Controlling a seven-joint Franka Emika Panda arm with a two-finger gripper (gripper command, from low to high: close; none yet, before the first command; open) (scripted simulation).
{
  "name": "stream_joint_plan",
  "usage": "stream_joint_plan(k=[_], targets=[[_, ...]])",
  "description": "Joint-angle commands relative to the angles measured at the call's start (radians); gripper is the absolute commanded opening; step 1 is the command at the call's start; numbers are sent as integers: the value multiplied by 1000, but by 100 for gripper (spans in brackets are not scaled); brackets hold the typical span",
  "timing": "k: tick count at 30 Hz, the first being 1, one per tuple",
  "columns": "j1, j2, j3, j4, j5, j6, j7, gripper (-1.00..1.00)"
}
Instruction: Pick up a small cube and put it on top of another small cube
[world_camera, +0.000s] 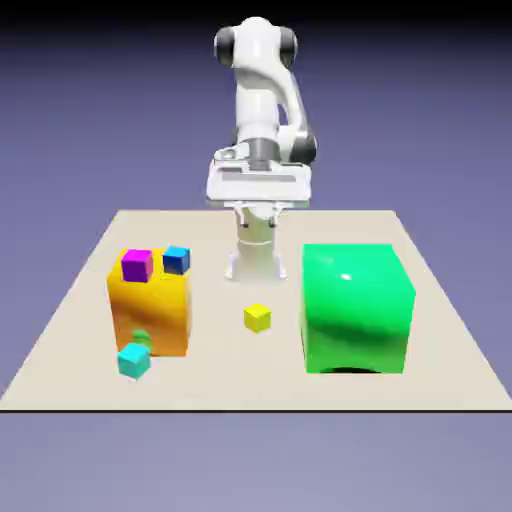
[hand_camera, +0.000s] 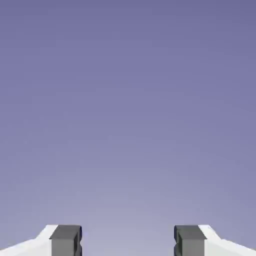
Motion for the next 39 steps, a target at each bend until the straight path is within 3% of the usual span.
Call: stream_joint_plan(k=[1, 33, 39], targets=[[1, 36, -19, 27, 10, -32, -9, 0], [16, 1196, -619, 893, 320, -1065, -303, 0], [-4, 1285, -572, 831, 383, -932, -339, 0]])
